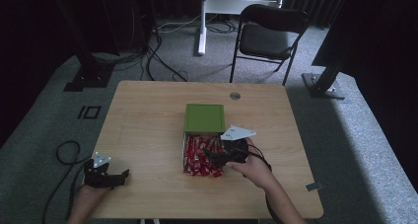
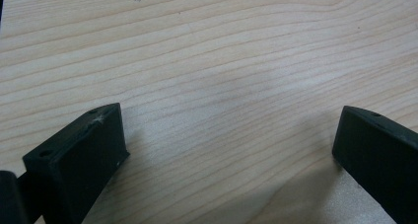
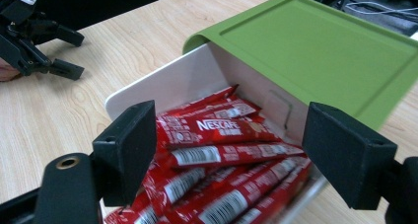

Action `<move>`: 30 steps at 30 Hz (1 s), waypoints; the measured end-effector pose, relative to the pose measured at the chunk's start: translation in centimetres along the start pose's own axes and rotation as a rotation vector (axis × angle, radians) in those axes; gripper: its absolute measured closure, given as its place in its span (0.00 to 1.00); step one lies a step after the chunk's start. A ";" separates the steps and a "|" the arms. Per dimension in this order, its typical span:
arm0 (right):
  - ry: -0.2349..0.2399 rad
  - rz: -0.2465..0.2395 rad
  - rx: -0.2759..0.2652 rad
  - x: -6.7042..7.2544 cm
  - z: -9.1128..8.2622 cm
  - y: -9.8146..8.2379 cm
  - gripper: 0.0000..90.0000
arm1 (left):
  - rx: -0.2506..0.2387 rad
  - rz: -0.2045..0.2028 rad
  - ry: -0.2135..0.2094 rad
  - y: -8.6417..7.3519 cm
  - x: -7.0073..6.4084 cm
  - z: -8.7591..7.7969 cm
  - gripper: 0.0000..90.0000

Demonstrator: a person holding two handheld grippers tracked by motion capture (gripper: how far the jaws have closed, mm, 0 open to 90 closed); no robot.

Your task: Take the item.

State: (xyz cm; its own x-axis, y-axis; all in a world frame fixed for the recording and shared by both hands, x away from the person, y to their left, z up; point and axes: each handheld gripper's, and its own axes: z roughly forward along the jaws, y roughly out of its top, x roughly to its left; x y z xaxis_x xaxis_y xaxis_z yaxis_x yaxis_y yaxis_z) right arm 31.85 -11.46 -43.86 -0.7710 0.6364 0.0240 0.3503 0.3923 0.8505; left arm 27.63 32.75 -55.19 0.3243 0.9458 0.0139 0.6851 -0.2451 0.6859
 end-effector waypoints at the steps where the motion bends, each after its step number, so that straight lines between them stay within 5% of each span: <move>1: 0.005 0.001 0.005 0.2 0.2 0.0 0.24 | 0.000 0.000 0.000 0.0 0.0 0.0 0.01; 16: 0.055 -0.054 0.059 2.0 2.8 0.2 0.46 | -0.002 -0.001 0.000 0.0 0.0 0.0 0.01; 25: 0.085 -0.122 0.098 2.3 3.9 0.2 0.62 | -0.002 -0.001 0.000 0.0 0.0 0.0 0.01; 30: 0.089 -0.139 0.109 2.1 4.2 0.4 0.63 | -0.002 -0.001 0.000 0.0 0.0 0.0 0.01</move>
State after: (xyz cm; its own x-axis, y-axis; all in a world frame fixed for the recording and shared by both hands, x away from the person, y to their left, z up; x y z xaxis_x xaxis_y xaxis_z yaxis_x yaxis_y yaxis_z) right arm 32.58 -7.16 -45.64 -0.8582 0.5119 -0.0392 0.2889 0.5447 0.7873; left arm 27.63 32.74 -55.20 0.3234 0.9462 0.0133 0.6844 -0.2436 0.6873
